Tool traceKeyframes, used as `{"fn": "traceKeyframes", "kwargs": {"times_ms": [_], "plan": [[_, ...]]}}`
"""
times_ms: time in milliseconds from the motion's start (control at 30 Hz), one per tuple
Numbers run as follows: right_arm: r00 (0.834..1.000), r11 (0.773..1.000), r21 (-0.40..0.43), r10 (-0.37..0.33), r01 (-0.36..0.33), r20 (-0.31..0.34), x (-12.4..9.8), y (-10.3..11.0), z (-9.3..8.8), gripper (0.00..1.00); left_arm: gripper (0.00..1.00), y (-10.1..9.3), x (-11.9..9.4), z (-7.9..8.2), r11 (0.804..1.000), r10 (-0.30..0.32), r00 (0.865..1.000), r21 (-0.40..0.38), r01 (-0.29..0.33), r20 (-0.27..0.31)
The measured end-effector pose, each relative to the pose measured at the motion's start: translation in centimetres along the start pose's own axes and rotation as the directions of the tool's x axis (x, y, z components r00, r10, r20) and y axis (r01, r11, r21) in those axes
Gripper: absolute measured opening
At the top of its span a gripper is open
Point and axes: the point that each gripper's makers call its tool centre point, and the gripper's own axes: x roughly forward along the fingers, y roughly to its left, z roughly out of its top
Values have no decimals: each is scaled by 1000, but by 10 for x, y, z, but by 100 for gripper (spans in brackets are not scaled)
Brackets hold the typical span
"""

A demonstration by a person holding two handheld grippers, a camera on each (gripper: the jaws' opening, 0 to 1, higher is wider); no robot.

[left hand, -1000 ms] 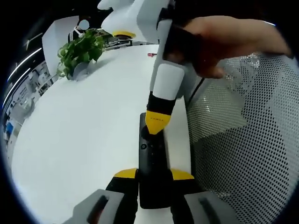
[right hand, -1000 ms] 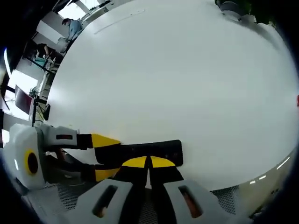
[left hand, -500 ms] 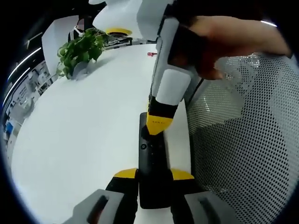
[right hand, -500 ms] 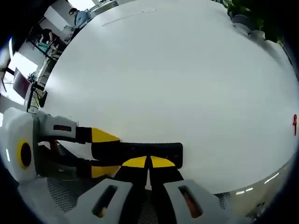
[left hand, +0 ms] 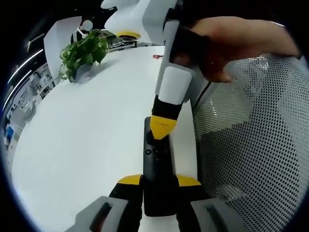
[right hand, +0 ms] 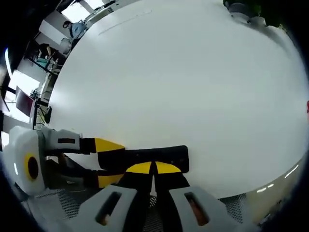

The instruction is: Press the specified remote control buttons in sequence, fully releasing each button before pressing the next.

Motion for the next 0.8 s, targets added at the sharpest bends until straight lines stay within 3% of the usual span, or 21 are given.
{"fn": "traceKeyframes", "kwargs": {"times_ms": [133,267,400,633,700,733,800], "plan": [[999,994,-99,-50,50,5,1,-1,2,0,25,0,0,0,1000,-5,1000,-8,5,0],[998,995,-86,-52,54,18,0,2,-3,0,25,-2,0,0,1000,10,1000,-22,-10,-3],[998,994,-90,-64,61,-21,1,2,-1,0,25,-1,1,1,1000,14,1000,-23,-14,-21],[995,978,-197,-83,69,-63,0,4,-3,0,25,-1,2,0,998,34,999,-51,-36,-39],[994,957,-282,-90,69,-61,0,4,-3,0,25,-1,2,1,997,42,998,-62,-45,-56],[992,926,-370,-109,80,-57,0,4,-1,0,25,-2,2,1,996,48,996,-67,-53,-69],[988,913,-399,-130,87,-82,0,5,-3,0,25,-3,2,1,995,56,995,-72,-62,-81]]}}
